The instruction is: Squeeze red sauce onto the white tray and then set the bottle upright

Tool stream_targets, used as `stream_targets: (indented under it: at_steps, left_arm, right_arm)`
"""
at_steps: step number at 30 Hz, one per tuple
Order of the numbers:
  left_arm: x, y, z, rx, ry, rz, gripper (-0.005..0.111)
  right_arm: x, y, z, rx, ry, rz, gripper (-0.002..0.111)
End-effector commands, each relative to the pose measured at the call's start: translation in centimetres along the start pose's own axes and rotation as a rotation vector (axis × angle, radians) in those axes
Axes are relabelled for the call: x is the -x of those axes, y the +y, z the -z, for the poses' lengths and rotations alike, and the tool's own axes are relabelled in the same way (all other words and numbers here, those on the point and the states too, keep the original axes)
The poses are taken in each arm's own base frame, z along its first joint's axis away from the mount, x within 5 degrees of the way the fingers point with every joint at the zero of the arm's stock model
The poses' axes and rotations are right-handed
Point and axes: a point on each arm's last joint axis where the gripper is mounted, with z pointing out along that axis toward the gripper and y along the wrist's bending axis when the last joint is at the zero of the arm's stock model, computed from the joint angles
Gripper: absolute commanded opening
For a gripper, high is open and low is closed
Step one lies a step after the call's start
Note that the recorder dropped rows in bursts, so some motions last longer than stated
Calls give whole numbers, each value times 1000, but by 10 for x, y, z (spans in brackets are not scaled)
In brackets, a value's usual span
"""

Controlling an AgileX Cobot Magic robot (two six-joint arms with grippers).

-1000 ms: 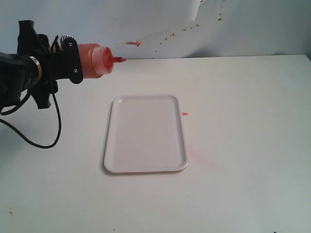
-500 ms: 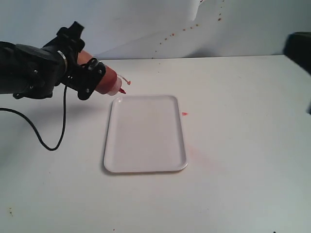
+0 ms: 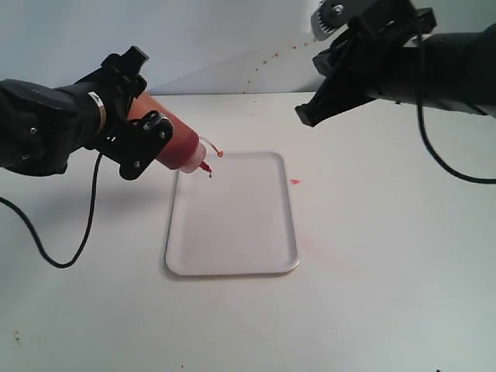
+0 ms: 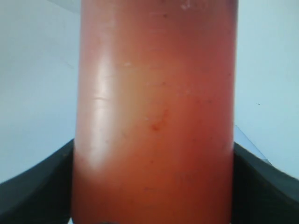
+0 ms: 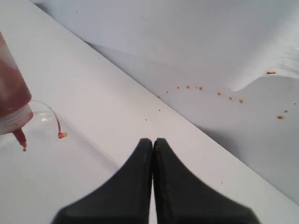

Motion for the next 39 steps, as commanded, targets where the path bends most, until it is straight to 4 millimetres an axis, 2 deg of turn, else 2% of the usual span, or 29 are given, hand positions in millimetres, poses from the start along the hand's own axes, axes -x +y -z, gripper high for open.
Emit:
stream_targets:
  at_steps: [1,3,8,11,13,15,18,21,23,26,27,31,35,39]
  left_arm:
    - [-3,9,26,66,-14,2,0]
    - [0,11,34,85,-24,-4,0]
    - [11,13,47,110,-53,-26,0]
    - [13,13,48,111,-60,-29,0]
    - [12,13,48,110,-53,-29,0]
    - [11,12,48,105,-35,-35,0]
    - [10,12,48,104,-31,-46,0]
    - [10,12,48,104,-31,-46,0]
    - [10,12,48,104,-31,-46,0]
    - [10,12,48,104,-31,-49,0]
    - [10,12,48,104,-31,-49,0]
    - [10,13,48,104,-26,-50,0]
    - [10,13,48,104,-26,-50,0]
    - [10,13,48,105,-28,-50,0]
  right_arm:
    - [-4,4,-34,72,64,19,0]
    - [-10,8,-45,167,128,37,0]
    - [-13,-9,-63,348,183,-14,0]
    - [-2,-18,-56,651,14,-81,0]
    - [6,-31,-52,750,-136,-192,0]
    - [6,-37,-54,741,-184,-199,0]
    - [-9,-36,-65,663,-78,-66,4]
    - [-20,-23,-79,680,-27,-41,27]
    - [-19,-11,-88,700,-44,-82,51]
    - [-16,10,-101,659,-56,-60,98]
    - [-15,17,-104,648,-52,-24,105]
    - [-1,49,-105,659,-99,142,105]
    - [10,74,-110,555,-87,231,105]
    - [14,95,-111,547,-83,273,105]
